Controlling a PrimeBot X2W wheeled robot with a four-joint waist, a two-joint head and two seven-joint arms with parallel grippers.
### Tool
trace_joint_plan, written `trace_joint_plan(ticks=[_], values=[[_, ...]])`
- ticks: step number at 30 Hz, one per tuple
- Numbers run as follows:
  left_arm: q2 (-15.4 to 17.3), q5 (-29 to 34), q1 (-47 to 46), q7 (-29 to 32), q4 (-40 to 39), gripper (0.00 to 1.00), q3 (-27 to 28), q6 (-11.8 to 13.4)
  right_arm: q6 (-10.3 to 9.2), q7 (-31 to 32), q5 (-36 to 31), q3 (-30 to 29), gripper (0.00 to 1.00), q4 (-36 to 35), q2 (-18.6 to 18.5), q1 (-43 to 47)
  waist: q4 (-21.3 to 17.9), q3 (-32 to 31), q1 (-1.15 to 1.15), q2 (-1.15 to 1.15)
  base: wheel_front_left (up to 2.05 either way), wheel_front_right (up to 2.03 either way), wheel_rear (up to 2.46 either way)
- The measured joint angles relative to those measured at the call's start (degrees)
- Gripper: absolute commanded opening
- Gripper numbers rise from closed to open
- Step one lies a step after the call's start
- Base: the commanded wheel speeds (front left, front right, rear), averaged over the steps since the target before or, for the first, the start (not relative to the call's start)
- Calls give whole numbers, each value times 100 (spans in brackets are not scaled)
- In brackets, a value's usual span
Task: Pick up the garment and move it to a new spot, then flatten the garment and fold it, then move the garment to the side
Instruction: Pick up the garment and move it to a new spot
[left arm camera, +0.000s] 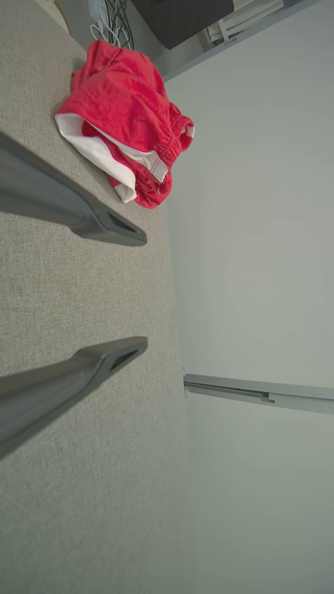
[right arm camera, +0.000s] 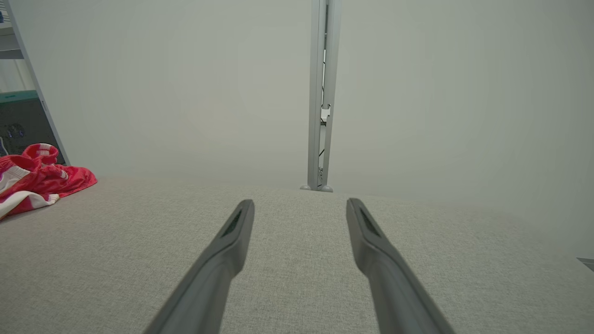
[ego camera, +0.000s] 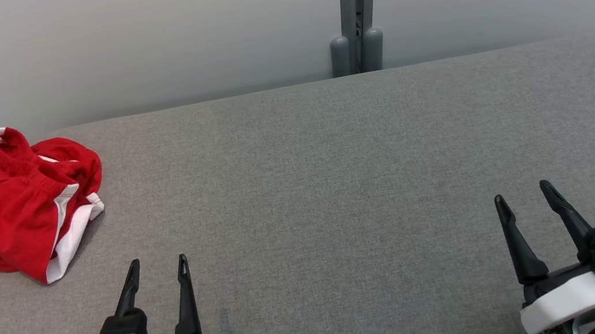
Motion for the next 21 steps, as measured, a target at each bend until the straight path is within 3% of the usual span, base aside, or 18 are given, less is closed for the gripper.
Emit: trace_joint_plan(ticks=[10,21], values=[[-2,-13,-43,-8,5,100,-36,2,1,-1,9,-2,100,-22,-3,7,250,-2,0,0,0,0,0],[-3,-92,-123,-8,-124,100,-93,74,3,-2,-1,18,100,-71,-3,-48,1182,111,0,0,0,0,0]])
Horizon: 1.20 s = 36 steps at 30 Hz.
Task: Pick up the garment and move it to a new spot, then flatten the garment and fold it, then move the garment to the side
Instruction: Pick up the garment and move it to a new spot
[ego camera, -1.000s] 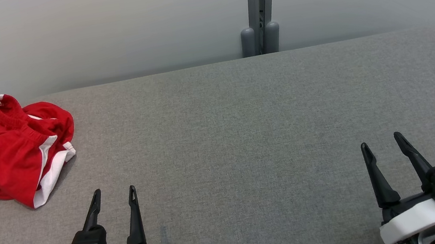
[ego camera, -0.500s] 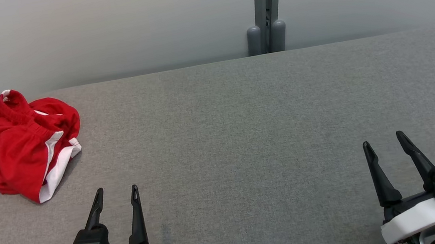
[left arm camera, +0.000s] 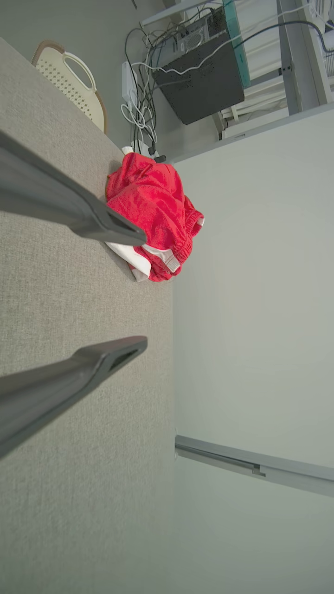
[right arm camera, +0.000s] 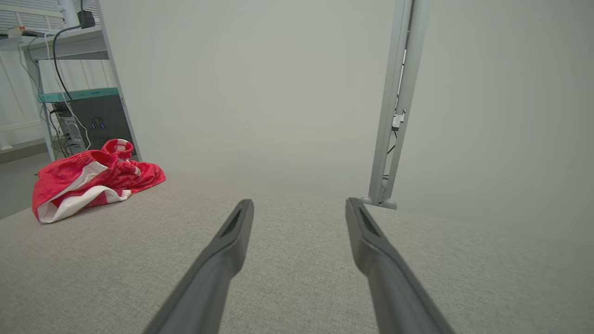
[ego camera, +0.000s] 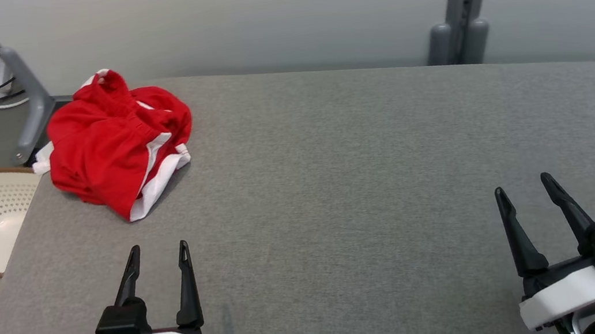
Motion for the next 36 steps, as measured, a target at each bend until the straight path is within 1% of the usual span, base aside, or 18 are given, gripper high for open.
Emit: trace_joint_plan(ticks=[7,8,9,10,15,19,24,30,34,36], values=[[3,-98,5,-1,-66,100,-35,52,2,0,-44,2,100,-10,-1,-67,744,97,0,0,0,0,0],[3,-98,5,-1,-66,100,-35,52,2,0,-44,2,100,-10,-1,-67,744,97,0,0,0,0,0],[0,-125,10,0,-76,100,-47,59,2,0,-53,12,100,-7,-1,-77,945,119,0,0,0,0,0],[0,-125,10,0,-76,100,-47,59,2,0,-53,12,100,-7,-1,-77,945,119,0,0,0,0,0],[3,-198,27,0,-91,100,-65,86,2,0,-92,44,100,0,0,-119,1368,171,0,0,0,0,0],[4,-225,49,0,-113,100,-67,101,2,1,-105,65,100,-1,1,-125,1582,220,0,0,0,0,0],[3,-289,69,-1,-194,100,-47,111,2,0,-155,113,100,-10,0,-141,1629,330,0,0,0,0,0],[2,-328,9,0,-283,100,26,113,2,0,-258,146,100,-9,1,-247,1486,538,0,0,0,0,0],[15,-294,-323,-1,-316,100,190,-12,2,0,-391,119,100,-31,1,-343,1329,745,0,0,0,0,0],[91,-259,-605,-1,-288,100,269,-124,2,0,-457,113,100,-56,0,-435,1238,867,0,0,0,0,0]])
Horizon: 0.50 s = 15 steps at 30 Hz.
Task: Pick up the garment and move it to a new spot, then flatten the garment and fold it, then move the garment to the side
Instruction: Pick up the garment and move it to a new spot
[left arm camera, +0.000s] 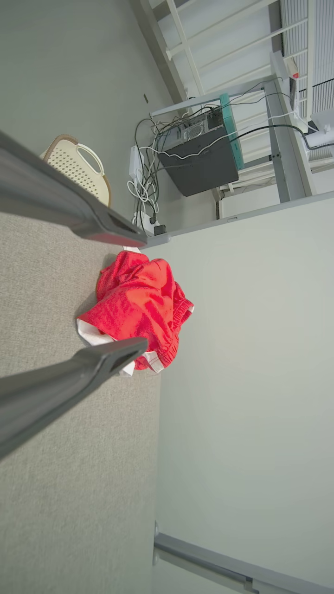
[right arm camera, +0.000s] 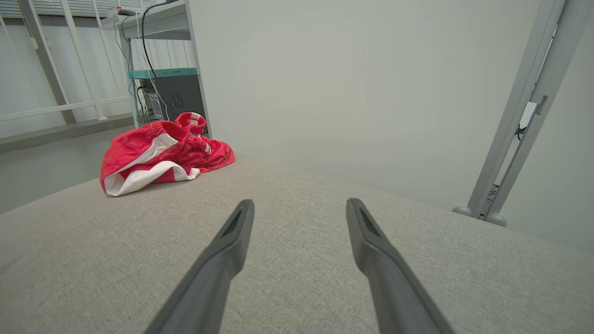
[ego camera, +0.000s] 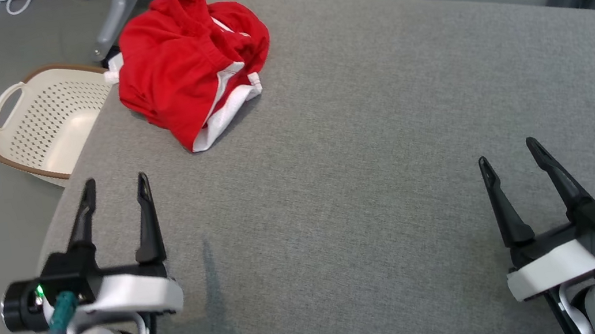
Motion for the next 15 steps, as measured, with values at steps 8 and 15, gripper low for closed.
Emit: trace_joint_plan(ticks=[8,15], values=[[689,154,-1850,80,947,100,65,-531,0,0,-257,51,100,-116,0,-427,-485,619,0,0,0,0,0],[1158,364,-3088,833,1926,100,-199,-886,0,0,-372,63,100,-137,-2,-641,-884,1078,0,0,0,0,0]])
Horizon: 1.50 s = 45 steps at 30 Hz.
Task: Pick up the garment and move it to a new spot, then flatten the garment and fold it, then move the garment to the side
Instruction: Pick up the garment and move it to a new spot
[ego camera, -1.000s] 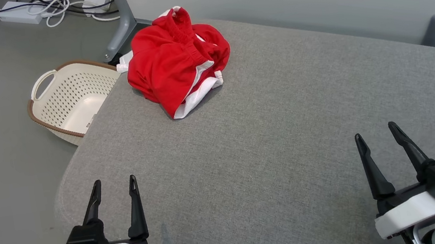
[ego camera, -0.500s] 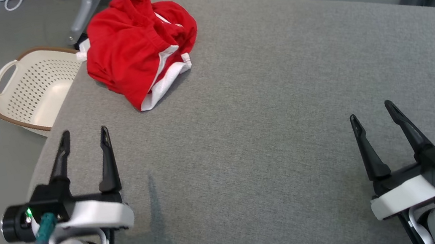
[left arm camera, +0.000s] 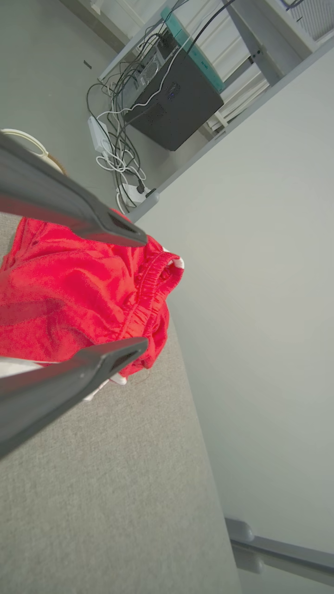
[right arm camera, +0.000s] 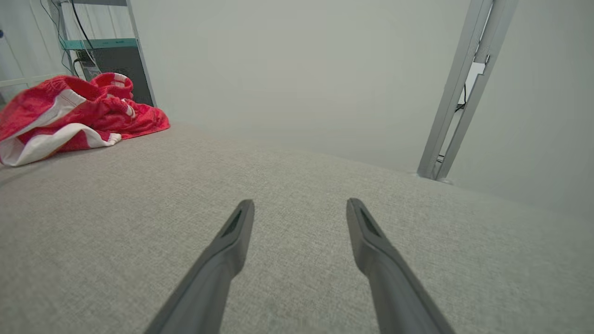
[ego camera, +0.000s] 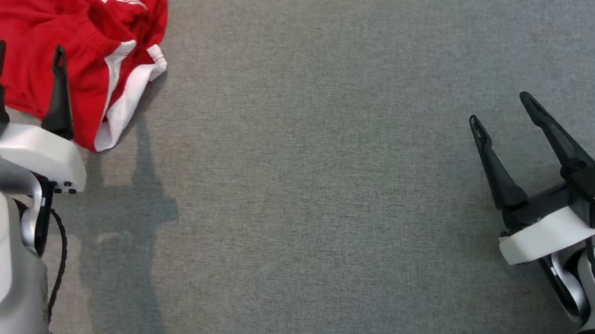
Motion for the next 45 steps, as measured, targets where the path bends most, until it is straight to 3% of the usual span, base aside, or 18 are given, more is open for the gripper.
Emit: trace_joint_plan(ticks=[9,16,17,18,19,32,45], values=[[257,-144,-661,721,1193,100,-361,-252,0,0,-143,-12,100,-100,0,-230,-361,526,0,0,0,0,0],[509,-254,-931,672,1844,97,-393,-203,0,0,-146,37,100,-121,0,-342,-516,700,0,0,0,0,0],[528,-257,-951,671,1939,44,-383,-198,1,0,-137,42,100,-123,0,-352,-532,707,0,0,0,0,0],[537,-258,-971,660,2013,26,-381,-197,0,0,-125,46,100,-126,1,-355,-545,711,0,0,0,0,0],[541,-259,-997,632,2072,0,-388,-197,0,0,-118,45,100,-130,1,-363,-557,712,0,0,0,0,0],[679,-97,-1337,38,2132,0,-644,-98,0,0,155,-56,100,-118,-2,-268,-590,255,0,0,0,0,0],[670,189,-1727,160,1180,0,-1318,-201,0,0,666,-157,100,-25,-1,103,-690,-625,0,0,0,0,0]])
